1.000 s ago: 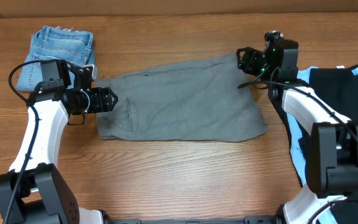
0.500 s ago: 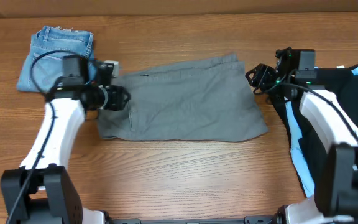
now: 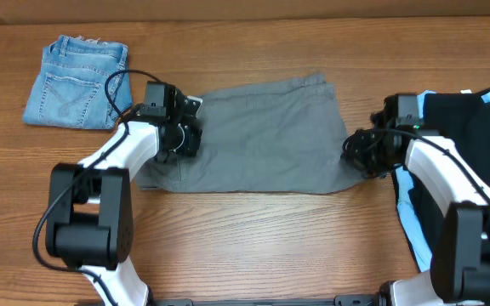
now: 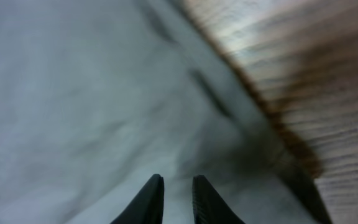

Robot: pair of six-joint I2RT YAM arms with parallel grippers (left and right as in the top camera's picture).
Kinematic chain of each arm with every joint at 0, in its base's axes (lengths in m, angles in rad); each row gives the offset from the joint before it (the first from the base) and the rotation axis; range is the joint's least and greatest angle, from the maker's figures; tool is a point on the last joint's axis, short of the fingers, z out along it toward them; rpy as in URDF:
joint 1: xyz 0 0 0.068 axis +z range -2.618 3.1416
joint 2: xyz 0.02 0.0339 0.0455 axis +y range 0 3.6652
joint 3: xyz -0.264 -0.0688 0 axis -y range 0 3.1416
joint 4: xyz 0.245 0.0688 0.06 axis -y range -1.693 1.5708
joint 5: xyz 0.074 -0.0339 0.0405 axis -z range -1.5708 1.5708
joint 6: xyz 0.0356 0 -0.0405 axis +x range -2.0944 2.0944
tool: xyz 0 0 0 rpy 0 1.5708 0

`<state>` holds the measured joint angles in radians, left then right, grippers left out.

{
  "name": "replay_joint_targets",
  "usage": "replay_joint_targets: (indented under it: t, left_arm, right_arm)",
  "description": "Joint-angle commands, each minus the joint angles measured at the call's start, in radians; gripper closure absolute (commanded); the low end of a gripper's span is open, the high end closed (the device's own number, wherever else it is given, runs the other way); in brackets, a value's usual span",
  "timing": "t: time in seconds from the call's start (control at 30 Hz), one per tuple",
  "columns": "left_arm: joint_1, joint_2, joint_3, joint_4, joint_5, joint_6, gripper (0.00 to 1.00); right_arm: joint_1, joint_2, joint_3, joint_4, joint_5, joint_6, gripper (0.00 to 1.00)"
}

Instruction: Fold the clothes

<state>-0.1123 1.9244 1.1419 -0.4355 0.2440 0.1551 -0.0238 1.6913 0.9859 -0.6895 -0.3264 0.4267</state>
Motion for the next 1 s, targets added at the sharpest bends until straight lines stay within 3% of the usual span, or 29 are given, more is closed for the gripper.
replay_joint_targets:
  t: [0.0,0.17,0.4,0.6,0.67,0.8,0.97]
  left_arm:
    - [0.035,0.017,0.011,0.014,-0.111,-0.082,0.91]
    - [0.099,0.011,0.012,0.018,-0.196,-0.111,0.85]
    - [0.159,-0.022,0.037,-0.050,-0.145,-0.105,0.66]
    - [0.137,-0.114,0.090,-0.054,0.100,-0.072,0.36]
    - [0.110,-0.130,0.107,-0.024,0.188,-0.072,0.30]
    - [0.049,-0.123,0.110,0.026,0.188,-0.058,0.33]
    - [-0.002,-0.113,0.110,0.024,0.105,-0.058,0.35]
  right_arm:
    - [0.003,0.067,-0.064,0.039,0.079,0.108,0.82]
    - [-0.011,0.117,-0.115,0.025,0.215,0.221,0.89]
    - [-0.042,0.017,-0.045,-0.141,0.213,0.114,0.89]
    - [-0.017,-0.146,0.042,-0.192,0.106,-0.043,0.67]
    - [-0.014,-0.184,0.057,-0.139,0.010,-0.043,0.67]
    - [0.007,-0.184,0.056,0.023,-0.133,-0.042,0.66]
    - [0.087,-0.112,0.056,0.234,-0.135,-0.055,0.59]
